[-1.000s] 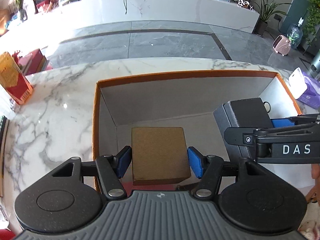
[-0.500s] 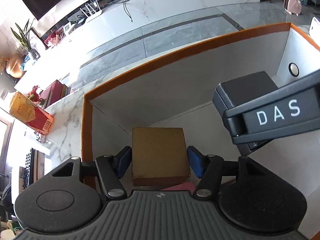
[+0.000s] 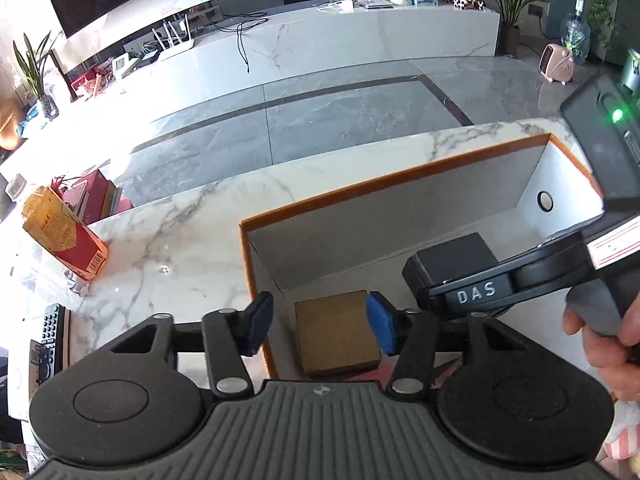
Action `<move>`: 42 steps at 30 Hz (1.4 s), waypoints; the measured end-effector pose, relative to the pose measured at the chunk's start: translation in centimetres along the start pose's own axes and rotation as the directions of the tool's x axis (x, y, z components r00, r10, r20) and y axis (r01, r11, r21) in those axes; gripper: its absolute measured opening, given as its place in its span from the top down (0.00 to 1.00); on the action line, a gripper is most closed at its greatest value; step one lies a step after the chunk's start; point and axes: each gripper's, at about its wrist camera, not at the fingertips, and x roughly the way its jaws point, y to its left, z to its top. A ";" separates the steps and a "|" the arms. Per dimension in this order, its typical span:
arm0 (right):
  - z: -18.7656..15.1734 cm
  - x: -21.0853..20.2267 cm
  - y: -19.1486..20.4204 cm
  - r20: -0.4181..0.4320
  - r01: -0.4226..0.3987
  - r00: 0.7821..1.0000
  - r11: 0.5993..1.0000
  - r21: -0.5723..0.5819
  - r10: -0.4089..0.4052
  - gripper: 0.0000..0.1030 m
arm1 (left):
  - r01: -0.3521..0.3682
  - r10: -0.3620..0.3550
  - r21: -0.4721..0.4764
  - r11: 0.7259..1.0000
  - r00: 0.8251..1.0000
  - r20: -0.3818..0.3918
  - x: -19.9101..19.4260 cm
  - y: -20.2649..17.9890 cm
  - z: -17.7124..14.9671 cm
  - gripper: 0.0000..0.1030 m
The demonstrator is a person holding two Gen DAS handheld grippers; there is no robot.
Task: Organize objects
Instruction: 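Lower brown box into box and open left tool while right tool releases black case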
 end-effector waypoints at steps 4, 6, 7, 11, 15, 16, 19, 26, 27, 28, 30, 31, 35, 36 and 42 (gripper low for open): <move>0.1 1.1 1.9 -0.003 0.049 0.999 0.998 -0.047 -0.049 0.26 | 0.041 -0.039 -0.074 0.996 0.999 0.020 -0.6 1.9 -0.1 0.50; 0.1 1.7 2.8 -0.005 0.073 0.997 0.995 -0.066 -0.073 0.26 | 0.031 -0.026 -0.094 0.995 0.998 0.050 -0.9 2.7 -0.2 0.50; 0.1 2.0 3.1 -0.007 0.075 0.997 0.994 -0.075 -0.076 0.26 | 0.033 -0.027 -0.104 0.994 0.998 0.058 -0.9 3.0 -0.3 0.50; 0.0 2.5 4.2 -0.027 0.028 0.999 0.995 -0.095 -0.031 0.26 | 0.043 -0.036 -0.141 0.989 0.998 0.056 -1.0 4.0 -0.9 0.50; -0.3 2.6 4.4 -0.041 0.027 0.999 0.995 -0.100 -0.031 0.26 | 0.060 -0.050 -0.172 0.983 0.997 0.060 -1.2 4.7 -1.5 0.50; -0.2 2.7 4.4 -0.044 0.029 0.998 0.995 -0.096 -0.033 0.26 | 0.068 -0.057 -0.180 0.981 0.996 0.062 -1.2 4.8 -1.6 0.50; -0.2 2.7 4.2 -0.035 0.046 0.998 0.995 -0.094 -0.049 0.25 | 0.080 -0.069 -0.194 0.978 0.996 0.061 -1.1 5.1 -2.0 0.50; -0.3 3.4 3.6 -0.065 0.041 0.997 0.998 -0.057 -0.044 0.25 | 0.079 -0.070 -0.199 0.977 0.996 0.050 -1.2 5.1 -2.5 0.50; -0.4 3.3 3.5 -0.068 0.037 0.997 0.998 -0.057 -0.040 0.24 | 0.078 -0.069 -0.201 0.977 0.996 0.049 -1.1 5.1 -2.6 0.50; -0.5 3.2 3.5 -0.066 0.032 0.997 0.998 -0.060 -0.036 0.22 | 0.078 -0.070 -0.204 0.976 0.996 0.048 -1.1 5.1 -2.7 0.50; -0.6 2.8 3.2 -0.054 0.031 0.998 0.998 -0.054 -0.034 0.20 | 0.083 -0.075 -0.210 0.974 0.996 0.045 -1.1 5.2 -2.9 0.50; -0.6 2.6 3.0 -0.050 0.030 0.998 0.999 -0.044 -0.032 0.20 | 0.086 -0.078 -0.212 0.974 0.996 0.043 -1.1 5.2 -3.0 0.50; -0.8 2.0 2.1 -0.057 0.006 0.998 1.000 0.020 -0.005 0.30 | 0.093 -0.086 -0.211 0.973 0.995 0.046 -1.3 4.9 -3.3 0.50; -0.9 1.9 1.8 -0.064 -0.010 0.998 0.999 0.042 0.012 0.33 | 0.095 -0.087 -0.211 0.973 0.995 0.046 -1.3 4.8 -3.4 0.50; -1.2 1.6 1.7 -0.057 -0.009 0.998 0.999 0.042 0.011 0.33 | 0.087 -0.078 -0.214 0.973 0.996 0.052 -1.7 4.4 -3.5 0.50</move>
